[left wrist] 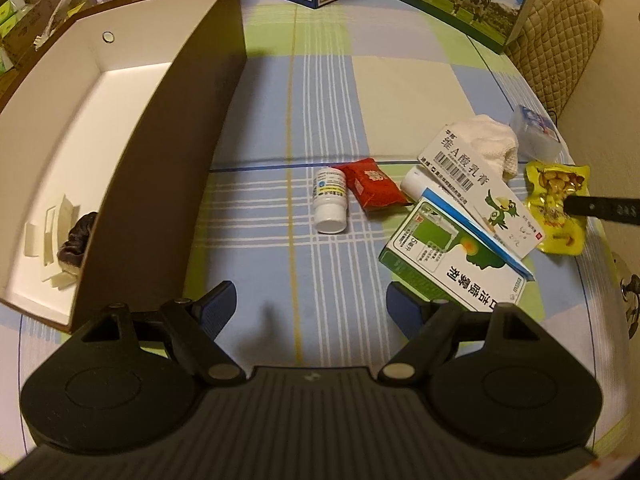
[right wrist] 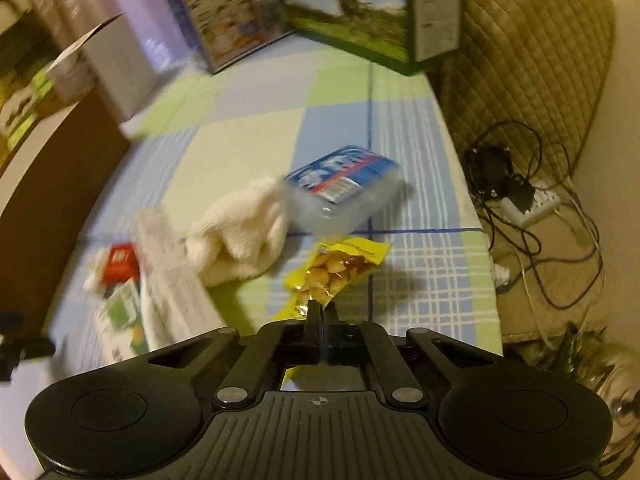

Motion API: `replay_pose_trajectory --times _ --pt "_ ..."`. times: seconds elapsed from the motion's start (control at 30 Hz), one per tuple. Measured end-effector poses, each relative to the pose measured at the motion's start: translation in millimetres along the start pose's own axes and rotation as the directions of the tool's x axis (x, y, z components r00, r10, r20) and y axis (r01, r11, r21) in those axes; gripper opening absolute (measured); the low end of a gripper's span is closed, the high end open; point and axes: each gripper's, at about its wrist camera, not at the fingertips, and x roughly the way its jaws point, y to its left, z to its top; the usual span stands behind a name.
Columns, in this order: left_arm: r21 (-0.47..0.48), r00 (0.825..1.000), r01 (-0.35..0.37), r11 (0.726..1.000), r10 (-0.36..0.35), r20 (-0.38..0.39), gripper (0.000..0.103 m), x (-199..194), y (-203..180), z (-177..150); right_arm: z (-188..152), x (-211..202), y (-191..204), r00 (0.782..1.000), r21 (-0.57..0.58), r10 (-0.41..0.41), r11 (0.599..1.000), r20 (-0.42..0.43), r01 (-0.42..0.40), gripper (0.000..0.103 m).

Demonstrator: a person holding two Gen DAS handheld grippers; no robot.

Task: Organize objects
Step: 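Grasp the yellow snack bag with the right gripper while the left gripper grasps the white pill bottle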

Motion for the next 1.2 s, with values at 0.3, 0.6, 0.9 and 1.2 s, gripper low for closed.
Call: replay_pose_trajectory --times 0.3,0.6,0.9,1.2 --pt "0.012 1.000 0.006 1.000 -0.006 -0.002 0.079 1 -2 -2 -7 6 -12 0.994 0.123 0.108 0.987 -0.013 -0.105 0.000" --pt "0.003 1.000 0.005 1.000 -0.005 -0.011 0.079 2 2 -6 -15 -37 8 0.997 -0.241 0.021 0.970 -0.077 -0.039 0.000" --pt "0.015 1.000 0.002 1.000 -0.002 -0.002 0.072 20 -3 4 -17 -36 1 0.998 -0.174 -0.039 0.984 -0.044 0.030 0.000" --pt "0.066 1.000 -0.026 0.997 0.026 0.008 0.054 49 -7 39 -21 -36 -17 0.999 -0.087 -0.024 0.996 -0.037 0.021 0.000"
